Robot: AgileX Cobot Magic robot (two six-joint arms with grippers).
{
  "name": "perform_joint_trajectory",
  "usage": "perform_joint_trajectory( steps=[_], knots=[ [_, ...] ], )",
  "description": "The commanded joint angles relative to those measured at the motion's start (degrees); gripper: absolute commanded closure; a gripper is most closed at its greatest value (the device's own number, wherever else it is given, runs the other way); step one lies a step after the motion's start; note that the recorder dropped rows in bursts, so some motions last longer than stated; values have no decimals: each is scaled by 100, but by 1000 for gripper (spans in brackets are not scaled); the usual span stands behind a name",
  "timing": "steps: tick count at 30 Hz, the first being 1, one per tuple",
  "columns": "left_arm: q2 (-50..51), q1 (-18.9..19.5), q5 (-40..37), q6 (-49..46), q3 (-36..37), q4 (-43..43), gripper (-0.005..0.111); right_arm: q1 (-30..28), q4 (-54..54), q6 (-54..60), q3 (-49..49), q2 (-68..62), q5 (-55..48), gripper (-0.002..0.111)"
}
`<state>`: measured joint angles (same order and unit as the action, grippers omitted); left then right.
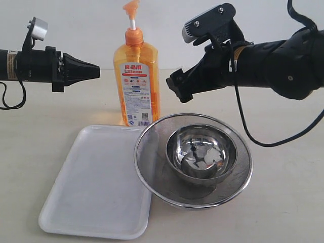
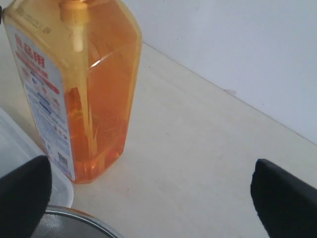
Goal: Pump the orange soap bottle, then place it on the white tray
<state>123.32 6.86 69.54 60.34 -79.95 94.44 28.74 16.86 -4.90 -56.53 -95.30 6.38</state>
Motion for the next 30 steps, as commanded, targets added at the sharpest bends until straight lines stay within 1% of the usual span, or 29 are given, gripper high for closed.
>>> perform_joint_trajectory(
  steps=[1,10,19,21,22,23,24,25,27,28,29,30],
  knots=[
    [1,-25,42,-45,-15,-86,102,-22,-18,-16,-40,8,116,3],
    [1,-25,42,-45,-15,-107,102,-22,-18,-6,-40,8,180,3],
    [1,-25,42,-45,-15,-107,102,-22,-128,-234,-40,-7,316,3],
    [1,-25,42,-45,-15,-107,102,-22,-269,-279,-40,-18,362,6],
    [1,-25,42,-45,-15,-112,102,-22,-282,-279,-40,-22,362,11],
    [1,-25,42,-45,-15,-128,102,-22,-300,-279,-40,-22,362,19],
    [1,-25,42,-45,-15,-128,102,-22,-314,-279,-40,-22,362,31],
    [1,-25,42,-45,-15,-155,102,-22,-314,-279,-40,-22,362,46],
    [1,-25,42,-45,-15,-191,102,-22,-314,-279,-40,-22,362,84],
    [1,-25,42,-45,-15,-191,102,-22,-314,-279,-40,-22,362,100],
    [1,-25,42,-45,-15,-191,102,-22,-326,-297,-40,-22,390,107],
    [1,-25,42,-45,-15,-191,102,-22,-376,-266,-40,-22,391,106]
  ],
)
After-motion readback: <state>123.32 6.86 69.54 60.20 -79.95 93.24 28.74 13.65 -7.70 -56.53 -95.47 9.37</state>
